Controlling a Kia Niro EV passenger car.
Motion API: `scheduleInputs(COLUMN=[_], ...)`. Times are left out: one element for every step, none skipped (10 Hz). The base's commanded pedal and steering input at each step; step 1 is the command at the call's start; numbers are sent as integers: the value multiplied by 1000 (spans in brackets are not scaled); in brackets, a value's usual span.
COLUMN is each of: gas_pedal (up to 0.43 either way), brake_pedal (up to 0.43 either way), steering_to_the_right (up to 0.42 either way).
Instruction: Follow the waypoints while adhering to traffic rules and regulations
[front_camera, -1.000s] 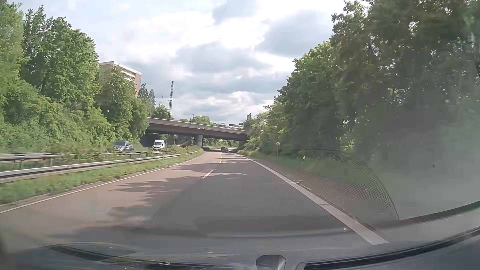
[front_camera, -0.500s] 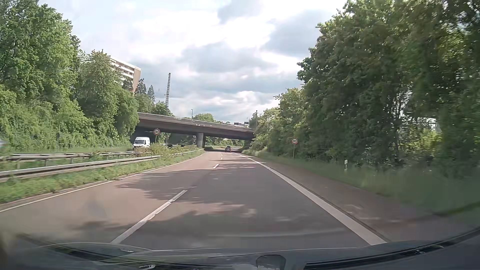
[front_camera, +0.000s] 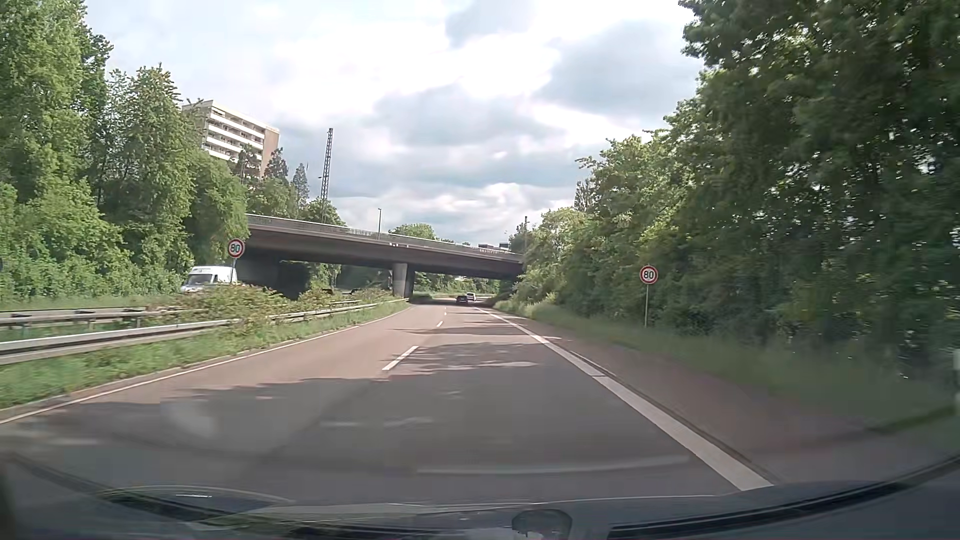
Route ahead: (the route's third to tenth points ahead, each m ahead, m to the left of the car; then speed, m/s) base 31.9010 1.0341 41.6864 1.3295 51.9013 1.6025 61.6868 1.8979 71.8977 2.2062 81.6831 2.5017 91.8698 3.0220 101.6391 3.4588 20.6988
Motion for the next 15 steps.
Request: scheduleInputs(gas_pedal=[98,98,110,110,110,110,110,110,110,110,110,110,110,110,110], brake_pedal=[0,0,0,0,0,0,0,0,0,0,0,0,0,0,0], steering_to_the_right=[-8,-8,-8,-8,-8,-8,-8,-8,-8,-8,-8,-8,-8,-8,-8])
